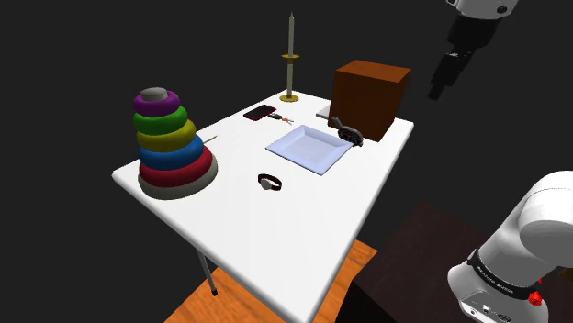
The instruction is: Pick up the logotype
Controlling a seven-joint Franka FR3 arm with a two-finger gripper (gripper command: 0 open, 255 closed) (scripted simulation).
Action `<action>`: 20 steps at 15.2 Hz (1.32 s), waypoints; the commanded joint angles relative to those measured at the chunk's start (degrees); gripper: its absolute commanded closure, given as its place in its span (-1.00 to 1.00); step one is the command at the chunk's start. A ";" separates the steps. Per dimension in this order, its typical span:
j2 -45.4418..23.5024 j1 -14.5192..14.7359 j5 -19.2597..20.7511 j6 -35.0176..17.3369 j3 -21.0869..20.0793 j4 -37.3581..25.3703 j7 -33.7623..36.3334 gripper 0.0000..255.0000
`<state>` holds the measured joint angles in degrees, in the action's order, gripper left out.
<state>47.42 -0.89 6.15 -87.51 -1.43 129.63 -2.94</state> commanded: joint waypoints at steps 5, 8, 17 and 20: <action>-3.52 0.58 1.63 -9.51 -1.47 3.71 0.38 -1.00; -7.03 0.77 3.15 -16.58 -2.61 5.61 0.94 -1.00; -21.39 -0.38 10.44 -36.32 -6.64 6.42 4.79 -1.00; -26.06 -1.20 13.53 -40.90 -7.97 5.31 6.68 -1.00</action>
<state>22.53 -1.89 18.75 -126.97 -9.01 135.11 3.20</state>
